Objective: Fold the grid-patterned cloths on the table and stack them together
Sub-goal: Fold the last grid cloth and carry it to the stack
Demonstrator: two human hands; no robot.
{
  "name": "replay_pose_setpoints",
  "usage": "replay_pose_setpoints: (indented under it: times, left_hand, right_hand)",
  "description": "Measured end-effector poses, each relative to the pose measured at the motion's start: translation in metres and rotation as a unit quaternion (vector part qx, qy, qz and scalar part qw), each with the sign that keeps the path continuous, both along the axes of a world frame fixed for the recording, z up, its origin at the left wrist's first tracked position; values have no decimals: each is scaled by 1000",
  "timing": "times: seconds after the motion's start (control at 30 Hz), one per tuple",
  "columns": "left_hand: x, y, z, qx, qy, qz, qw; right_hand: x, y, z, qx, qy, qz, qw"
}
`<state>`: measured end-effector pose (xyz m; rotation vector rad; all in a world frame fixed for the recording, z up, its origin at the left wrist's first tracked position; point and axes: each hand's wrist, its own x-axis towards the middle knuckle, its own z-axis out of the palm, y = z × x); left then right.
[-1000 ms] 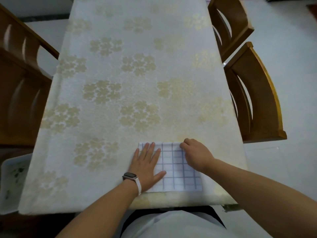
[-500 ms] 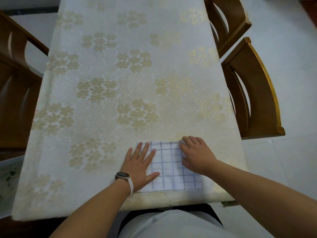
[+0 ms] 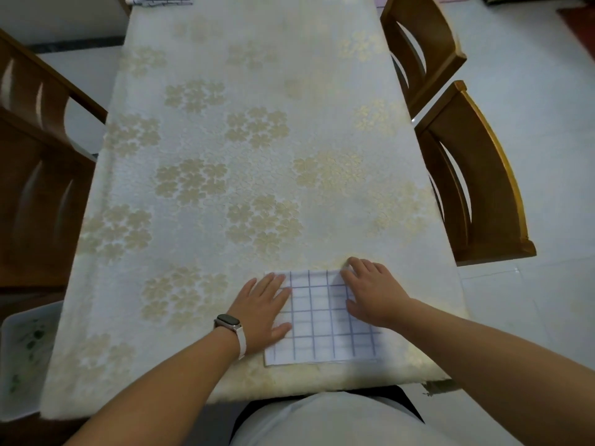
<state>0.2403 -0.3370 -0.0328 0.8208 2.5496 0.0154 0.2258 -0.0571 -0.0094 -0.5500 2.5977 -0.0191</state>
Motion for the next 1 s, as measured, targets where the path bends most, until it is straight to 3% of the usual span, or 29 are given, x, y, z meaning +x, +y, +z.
replay_pose_setpoints:
  times: [0.27, 0.57, 0.73, 1.0]
  left_hand:
    - [-52, 76, 21, 55, -23, 28, 998]
    - [-75, 121, 17, -27, -86, 91, 992]
    - [-79, 130, 17, -95, -104, 37, 989]
    - [-75, 113, 26, -5, -213, 58, 975]
  right_hand:
    - [24, -12, -1, -51, 13, -20, 998]
    - [76, -9, -8, -81, 0, -53, 995]
    - [87, -9, -14, -88, 4, -62, 994]
    - [92, -10, -22, -110, 33, -90, 989]
